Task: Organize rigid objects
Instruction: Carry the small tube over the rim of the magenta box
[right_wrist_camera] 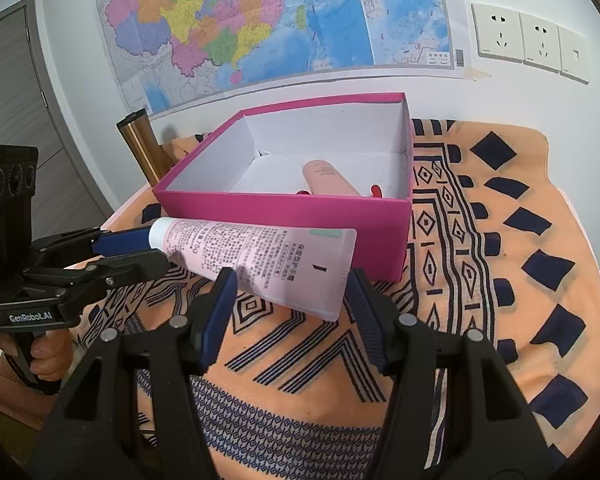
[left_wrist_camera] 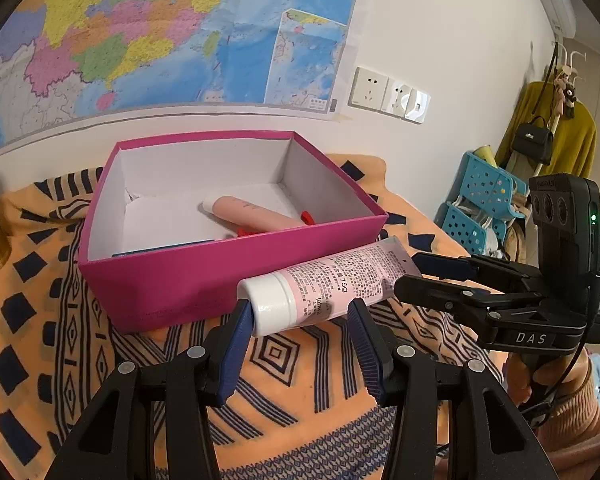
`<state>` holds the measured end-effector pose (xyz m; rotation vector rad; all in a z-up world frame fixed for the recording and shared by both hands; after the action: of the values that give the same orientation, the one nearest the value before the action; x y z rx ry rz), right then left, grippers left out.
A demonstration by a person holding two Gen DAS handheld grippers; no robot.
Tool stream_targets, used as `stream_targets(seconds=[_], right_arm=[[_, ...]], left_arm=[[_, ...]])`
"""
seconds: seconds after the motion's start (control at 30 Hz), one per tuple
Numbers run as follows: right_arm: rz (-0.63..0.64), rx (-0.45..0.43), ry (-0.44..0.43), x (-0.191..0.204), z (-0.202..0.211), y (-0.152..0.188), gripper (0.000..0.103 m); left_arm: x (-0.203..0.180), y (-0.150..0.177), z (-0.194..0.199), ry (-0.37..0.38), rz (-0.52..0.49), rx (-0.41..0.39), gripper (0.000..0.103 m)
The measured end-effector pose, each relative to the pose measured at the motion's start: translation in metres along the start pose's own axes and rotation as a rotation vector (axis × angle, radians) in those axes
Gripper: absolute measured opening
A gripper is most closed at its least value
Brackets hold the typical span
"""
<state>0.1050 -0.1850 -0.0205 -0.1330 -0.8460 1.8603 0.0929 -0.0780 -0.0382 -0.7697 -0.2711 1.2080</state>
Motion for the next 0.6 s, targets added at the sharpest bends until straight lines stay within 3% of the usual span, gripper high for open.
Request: stream_targets(seconds=[0.6], right_arm=[[0.013, -0.012, 0.004, -0.0001, 0.0001, -0.009, 0.06]], left_arm=[[0.0033, -0.0091, 0.0004, -0.006, -0.004, -0.011, 0.049]])
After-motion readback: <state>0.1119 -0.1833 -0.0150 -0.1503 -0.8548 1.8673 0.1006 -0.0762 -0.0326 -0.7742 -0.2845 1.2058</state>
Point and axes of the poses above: each gripper's, at about its wrist camera, not at the fingertips, and z roughly against the way its jaws point, x to its left, y to its underside, the point moved 10 cm from there along -z, roughly the way its jaws point, and after that the axes turned 9 degrees about x, right-handed, at the moved point
